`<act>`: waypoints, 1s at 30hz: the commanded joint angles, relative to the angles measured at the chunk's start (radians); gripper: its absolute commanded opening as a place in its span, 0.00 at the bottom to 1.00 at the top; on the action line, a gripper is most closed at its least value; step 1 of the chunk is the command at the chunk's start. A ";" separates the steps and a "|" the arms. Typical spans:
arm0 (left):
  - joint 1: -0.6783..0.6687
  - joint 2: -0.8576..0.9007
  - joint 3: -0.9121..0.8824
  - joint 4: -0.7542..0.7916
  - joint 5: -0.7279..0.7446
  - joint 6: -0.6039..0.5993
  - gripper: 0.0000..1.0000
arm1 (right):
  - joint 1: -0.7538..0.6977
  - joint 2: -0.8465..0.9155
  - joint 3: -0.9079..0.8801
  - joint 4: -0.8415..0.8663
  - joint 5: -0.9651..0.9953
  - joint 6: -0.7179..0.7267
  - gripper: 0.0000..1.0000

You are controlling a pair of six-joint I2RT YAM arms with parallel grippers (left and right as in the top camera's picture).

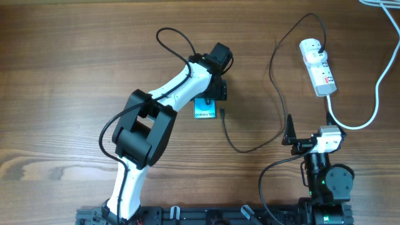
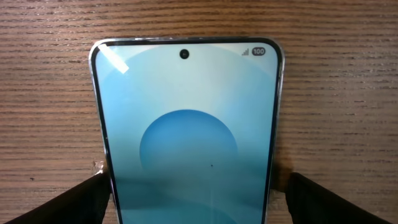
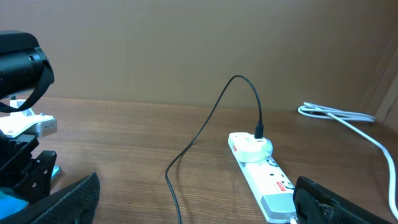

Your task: Plug charger to phone and switch on socket

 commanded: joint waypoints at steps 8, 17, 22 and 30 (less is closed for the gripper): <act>0.005 0.061 -0.014 -0.008 0.006 -0.027 0.75 | 0.004 -0.002 -0.001 0.003 0.001 -0.017 1.00; 0.005 0.061 -0.014 -0.007 0.006 -0.027 0.92 | 0.004 -0.002 -0.001 0.003 0.001 -0.017 0.99; 0.005 0.061 -0.014 -0.015 0.006 -0.027 1.00 | 0.004 -0.002 -0.001 0.003 0.001 -0.017 1.00; 0.005 0.061 -0.014 -0.010 0.002 -0.026 0.72 | 0.004 -0.002 -0.001 0.003 0.001 -0.017 1.00</act>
